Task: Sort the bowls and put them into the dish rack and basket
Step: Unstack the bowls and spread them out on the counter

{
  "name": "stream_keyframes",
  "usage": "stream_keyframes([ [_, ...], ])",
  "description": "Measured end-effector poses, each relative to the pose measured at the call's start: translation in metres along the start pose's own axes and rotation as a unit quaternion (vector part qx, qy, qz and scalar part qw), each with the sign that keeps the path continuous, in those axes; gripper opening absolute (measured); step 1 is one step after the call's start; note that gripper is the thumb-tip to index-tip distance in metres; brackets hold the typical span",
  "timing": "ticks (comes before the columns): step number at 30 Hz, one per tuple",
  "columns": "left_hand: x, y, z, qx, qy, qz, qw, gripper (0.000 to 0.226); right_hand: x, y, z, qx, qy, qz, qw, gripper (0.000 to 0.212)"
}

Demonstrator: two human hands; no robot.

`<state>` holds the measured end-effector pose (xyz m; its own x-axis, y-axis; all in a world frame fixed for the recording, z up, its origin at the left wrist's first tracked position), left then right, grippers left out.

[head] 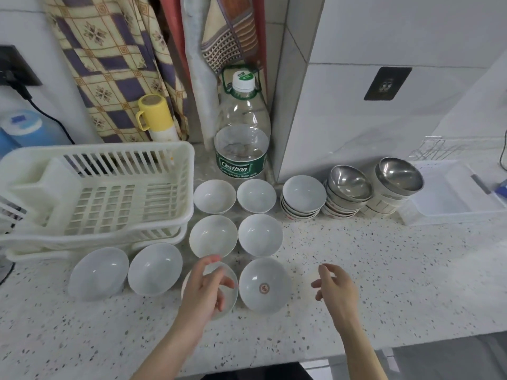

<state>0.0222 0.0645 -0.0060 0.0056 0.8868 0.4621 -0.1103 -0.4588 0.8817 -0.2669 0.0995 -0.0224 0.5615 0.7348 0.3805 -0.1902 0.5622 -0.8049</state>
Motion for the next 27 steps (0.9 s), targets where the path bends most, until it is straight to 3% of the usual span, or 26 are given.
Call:
stream_keyframes([
  [4, -0.042, 0.038, -0.07, -0.027, -0.052, 0.006, 0.998, 0.022, -0.039, -0.017, 0.015, -0.008, -0.039, 0.018, 0.999, 0.018],
  [7, -0.082, 0.058, -0.123, -0.082, -0.073, 0.022, 0.994, 0.044, -0.069, -0.03, 0.027, -0.006, -0.074, 0.033, 0.997, 0.016],
  [11, -0.13, 0.075, -0.169, -0.121, -0.043, 0.031, 0.991, 0.072, -0.098, -0.037, 0.04, -0.003, -0.112, 0.051, 0.992, 0.016],
  [23, -0.165, 0.08, -0.187, -0.209, 0.03, 0.008, 0.977, 0.051, -0.117, -0.026, 0.061, 0.014, -0.181, 0.031, 0.983, 0.016],
  [27, -0.164, 0.088, -0.188, -0.222, 0.03, -0.009, 0.975, 0.056, -0.114, -0.024, 0.059, 0.019, -0.178, 0.029, 0.983, 0.015],
])
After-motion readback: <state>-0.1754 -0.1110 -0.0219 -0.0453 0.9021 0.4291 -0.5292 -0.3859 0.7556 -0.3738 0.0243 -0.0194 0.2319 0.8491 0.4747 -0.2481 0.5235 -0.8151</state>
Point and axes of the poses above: each hand's wrist, its own x-axis away from the middle knuckle, its own z-axis out of the back of the hand, y = z × x, the point moved 6 cm from there along -x, towards the middle knuckle, and after that the axes turned 3 degrees about -x, right-handed, at the moved point
